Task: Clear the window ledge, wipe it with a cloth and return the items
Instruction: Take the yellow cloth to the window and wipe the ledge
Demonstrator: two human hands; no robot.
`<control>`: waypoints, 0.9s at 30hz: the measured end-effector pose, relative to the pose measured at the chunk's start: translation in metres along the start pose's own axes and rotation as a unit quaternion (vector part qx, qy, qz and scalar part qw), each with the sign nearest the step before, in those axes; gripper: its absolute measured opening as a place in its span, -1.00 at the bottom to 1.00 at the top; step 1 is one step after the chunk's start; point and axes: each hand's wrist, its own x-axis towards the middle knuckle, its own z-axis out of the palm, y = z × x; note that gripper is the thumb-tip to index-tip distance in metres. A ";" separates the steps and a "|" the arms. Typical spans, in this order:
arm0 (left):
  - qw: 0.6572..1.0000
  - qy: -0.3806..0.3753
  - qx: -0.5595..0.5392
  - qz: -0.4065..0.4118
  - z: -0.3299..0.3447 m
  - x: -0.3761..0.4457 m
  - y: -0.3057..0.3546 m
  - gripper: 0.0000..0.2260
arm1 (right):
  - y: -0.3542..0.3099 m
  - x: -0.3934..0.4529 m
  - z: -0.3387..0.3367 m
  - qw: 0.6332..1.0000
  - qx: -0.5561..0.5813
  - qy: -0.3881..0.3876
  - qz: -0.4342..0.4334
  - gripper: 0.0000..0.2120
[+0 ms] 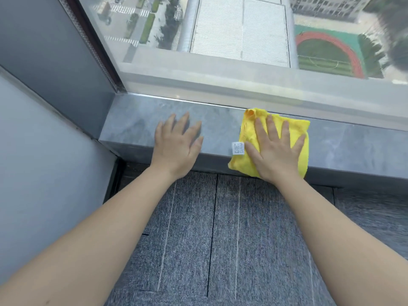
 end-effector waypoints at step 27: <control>0.994 -0.034 0.027 0.100 0.028 0.005 0.079 -0.34 | 0.050 -0.010 -0.001 0.999 0.029 -0.001 0.023 -0.41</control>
